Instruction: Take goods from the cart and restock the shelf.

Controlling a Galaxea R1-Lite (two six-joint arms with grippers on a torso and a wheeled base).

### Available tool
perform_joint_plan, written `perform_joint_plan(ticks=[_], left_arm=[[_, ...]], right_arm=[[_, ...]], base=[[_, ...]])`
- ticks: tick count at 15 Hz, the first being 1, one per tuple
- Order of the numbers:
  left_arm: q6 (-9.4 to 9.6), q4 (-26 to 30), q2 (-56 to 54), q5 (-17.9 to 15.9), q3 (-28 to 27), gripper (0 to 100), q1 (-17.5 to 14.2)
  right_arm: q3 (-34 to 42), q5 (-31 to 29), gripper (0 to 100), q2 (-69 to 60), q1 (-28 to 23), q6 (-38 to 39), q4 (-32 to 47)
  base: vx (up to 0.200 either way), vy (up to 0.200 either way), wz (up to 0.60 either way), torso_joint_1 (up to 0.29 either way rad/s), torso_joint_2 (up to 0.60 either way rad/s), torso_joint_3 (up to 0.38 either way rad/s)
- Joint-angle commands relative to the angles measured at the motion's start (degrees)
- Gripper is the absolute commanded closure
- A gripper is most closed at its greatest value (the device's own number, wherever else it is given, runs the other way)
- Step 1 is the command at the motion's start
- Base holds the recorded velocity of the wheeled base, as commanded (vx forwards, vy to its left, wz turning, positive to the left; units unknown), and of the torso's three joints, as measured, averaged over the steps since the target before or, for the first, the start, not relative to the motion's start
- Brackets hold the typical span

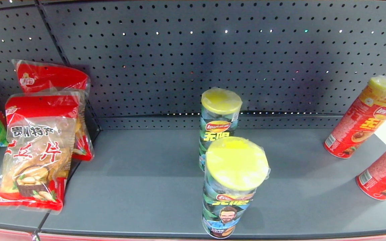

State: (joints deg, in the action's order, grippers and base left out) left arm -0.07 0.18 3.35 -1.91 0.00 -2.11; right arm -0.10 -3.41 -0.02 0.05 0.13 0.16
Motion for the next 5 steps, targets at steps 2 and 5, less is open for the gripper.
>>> perform_joint_plan(ticks=[2, 5], left_arm=[[-0.01, -0.09, 0.08, -0.02, 0.00, 0, 0.00], [-0.01, -0.01, 0.08, -0.02, 0.00, 0, 0.00]], right_arm=[[0.01, 0.07, 0, 0.11, 0.04, -0.13, 0.02], [0.01, 0.07, 0, 0.11, 0.04, -0.13, 0.02]], base=[[0.000, 0.000, 0.00, 0.000, 0.00, 0.000], [0.000, 0.000, 0.00, 0.000, 0.00, 0.000]])
